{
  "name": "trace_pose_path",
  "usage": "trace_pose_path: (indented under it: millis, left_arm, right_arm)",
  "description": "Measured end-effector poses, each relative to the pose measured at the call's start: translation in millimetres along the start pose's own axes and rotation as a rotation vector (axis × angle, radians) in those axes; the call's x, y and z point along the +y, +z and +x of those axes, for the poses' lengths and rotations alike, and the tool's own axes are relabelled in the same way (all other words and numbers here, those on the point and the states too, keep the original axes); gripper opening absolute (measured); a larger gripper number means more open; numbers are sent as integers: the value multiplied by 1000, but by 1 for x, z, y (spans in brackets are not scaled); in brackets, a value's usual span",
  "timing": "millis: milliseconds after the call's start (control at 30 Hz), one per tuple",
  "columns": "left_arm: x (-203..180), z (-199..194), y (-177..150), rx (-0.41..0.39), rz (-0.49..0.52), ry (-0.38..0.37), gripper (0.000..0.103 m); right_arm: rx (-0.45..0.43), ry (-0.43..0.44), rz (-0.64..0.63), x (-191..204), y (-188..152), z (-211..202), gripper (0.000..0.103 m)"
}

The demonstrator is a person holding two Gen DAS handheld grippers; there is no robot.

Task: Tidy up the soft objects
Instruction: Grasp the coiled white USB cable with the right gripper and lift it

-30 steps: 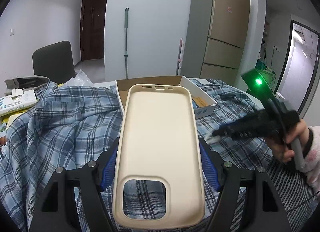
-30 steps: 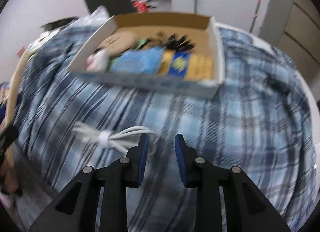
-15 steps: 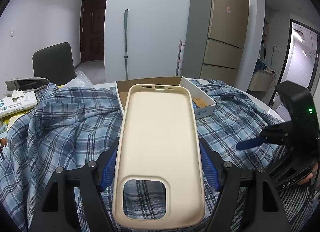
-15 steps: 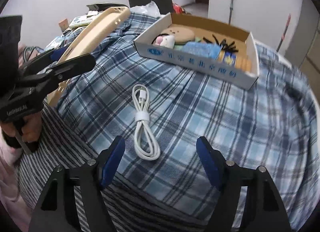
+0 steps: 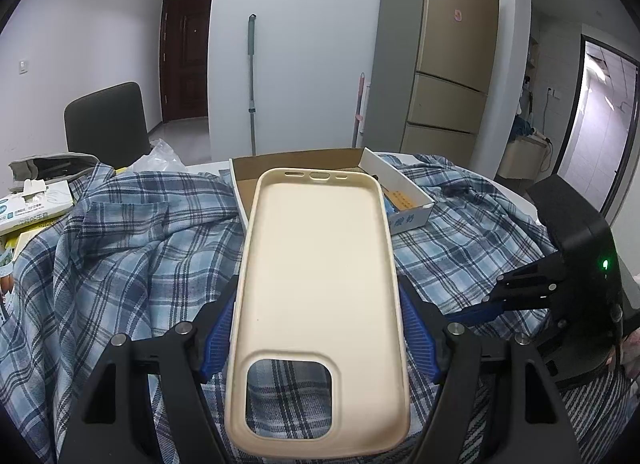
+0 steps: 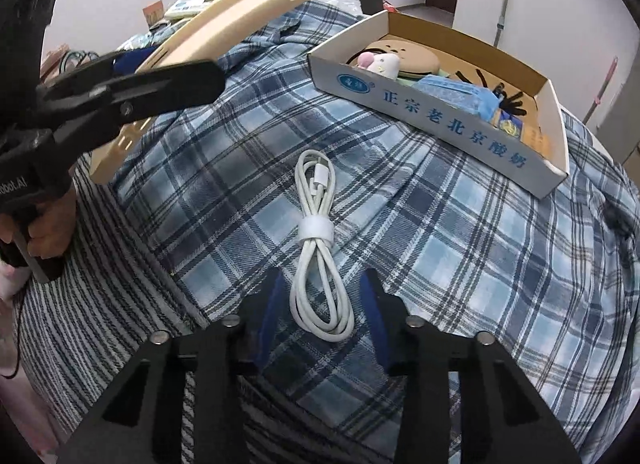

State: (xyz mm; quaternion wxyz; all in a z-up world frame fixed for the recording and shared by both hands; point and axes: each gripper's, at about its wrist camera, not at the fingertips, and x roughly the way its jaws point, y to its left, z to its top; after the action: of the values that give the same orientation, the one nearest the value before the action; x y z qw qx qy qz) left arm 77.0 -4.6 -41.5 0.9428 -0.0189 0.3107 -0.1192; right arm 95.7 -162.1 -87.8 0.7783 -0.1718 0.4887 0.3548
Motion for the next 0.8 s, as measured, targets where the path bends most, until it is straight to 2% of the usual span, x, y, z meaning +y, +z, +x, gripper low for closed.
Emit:
trace_pose_path:
  millis: [100,233,400,433,533,600,700,800]
  left_arm:
    - [-1,0,-1,1,4,1,75]
    - [-1,-2,-1,-7,5,5,75]
    - [-2,-2,-1,-12,7,8,75]
    - [-2,-3,-1,-13,8,10,75]
    - [-2,-3,0,-14,9,13,75]
    - [-2,-3,-1,-15,11,16,75]
    - [-3,-3,0,-15,15,18,75]
    - [-3,-3,0,-16,16,18,75]
  right_arm:
    - [17,-25,-22,4,0,4,26]
    - [-23,-154,-32,12,-2,2,24]
    - [-155,-207,1,9,-4,-26,20]
    - [-179,-223,2,10,-5,-32,10]
    - [-203,-250,0,13,-7,-43,10]
    - [-184,-242,8,12,-7,-42,10]
    - [-126,-218,53,5,-14,-35,18]
    - [-19,-101,130,-8,-19,-20,44]
